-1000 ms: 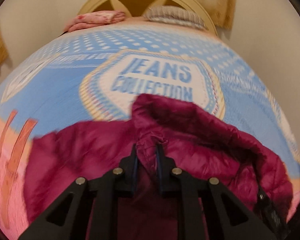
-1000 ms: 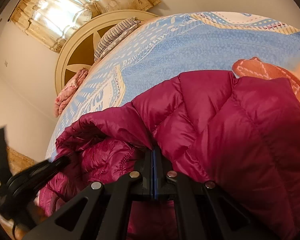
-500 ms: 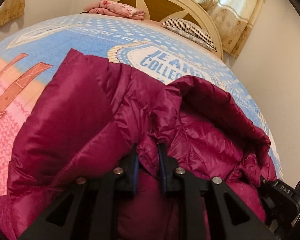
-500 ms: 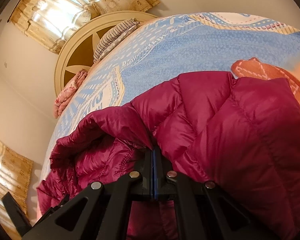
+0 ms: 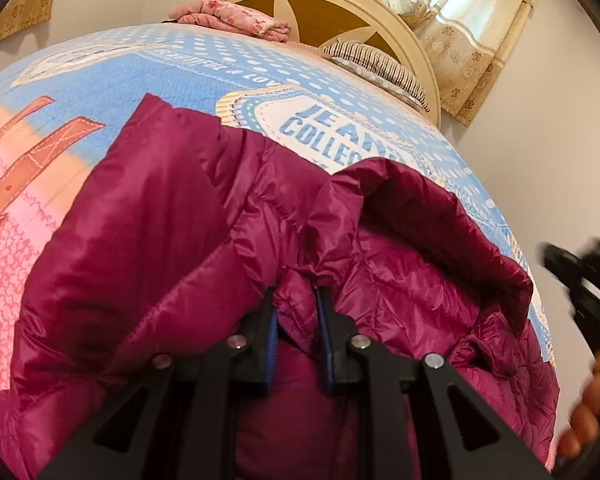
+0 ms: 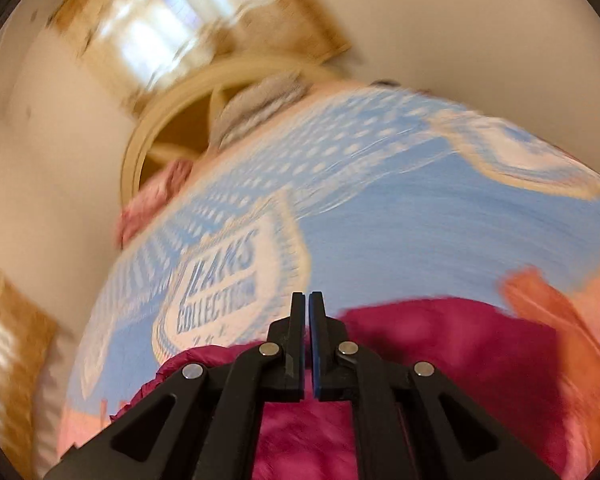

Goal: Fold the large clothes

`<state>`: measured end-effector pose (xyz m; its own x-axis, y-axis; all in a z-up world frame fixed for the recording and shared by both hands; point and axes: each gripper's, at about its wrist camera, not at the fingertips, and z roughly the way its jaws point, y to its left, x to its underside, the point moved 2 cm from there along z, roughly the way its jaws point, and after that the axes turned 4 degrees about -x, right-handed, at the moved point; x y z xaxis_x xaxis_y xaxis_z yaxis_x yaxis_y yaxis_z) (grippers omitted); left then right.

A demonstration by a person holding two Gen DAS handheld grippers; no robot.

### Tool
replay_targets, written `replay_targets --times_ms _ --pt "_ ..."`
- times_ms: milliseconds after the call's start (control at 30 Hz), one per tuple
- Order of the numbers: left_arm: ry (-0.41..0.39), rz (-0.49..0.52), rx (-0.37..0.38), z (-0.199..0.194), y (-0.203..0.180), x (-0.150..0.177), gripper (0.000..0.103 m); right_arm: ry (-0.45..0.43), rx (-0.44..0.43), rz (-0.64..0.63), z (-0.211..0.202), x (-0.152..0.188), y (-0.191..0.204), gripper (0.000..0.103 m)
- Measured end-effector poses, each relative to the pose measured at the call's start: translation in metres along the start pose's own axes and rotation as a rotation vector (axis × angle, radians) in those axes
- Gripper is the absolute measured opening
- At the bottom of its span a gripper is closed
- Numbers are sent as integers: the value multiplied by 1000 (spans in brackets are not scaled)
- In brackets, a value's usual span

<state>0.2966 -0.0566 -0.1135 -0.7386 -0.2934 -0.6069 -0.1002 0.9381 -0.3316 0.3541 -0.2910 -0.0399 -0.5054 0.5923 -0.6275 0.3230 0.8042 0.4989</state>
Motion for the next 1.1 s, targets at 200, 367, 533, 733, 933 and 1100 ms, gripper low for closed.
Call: replay_targets --times_ms 200,367,533,733,933,1100 --pt "1 -9 10 -1 3 0 23 277 80 -98 50 52 -1 2" --pt "14 -17 48 -5 4 -3 24 179 -53 -59 44 76 -29 1" --pt "-34 58 23 -46 3 -17 35 152 -63 -79 43 74 -26 1" --pt "-193 172 21 -81 -35 -62 70 140 -52 -96 43 73 -23 1" --pt "-90 344 -70 -8 -87 -81 75 135 -62 -95 40 74 -24 1" --pt "65 255 -251 33 -37 -57 68 135 -90 -75 40 74 -28 1"
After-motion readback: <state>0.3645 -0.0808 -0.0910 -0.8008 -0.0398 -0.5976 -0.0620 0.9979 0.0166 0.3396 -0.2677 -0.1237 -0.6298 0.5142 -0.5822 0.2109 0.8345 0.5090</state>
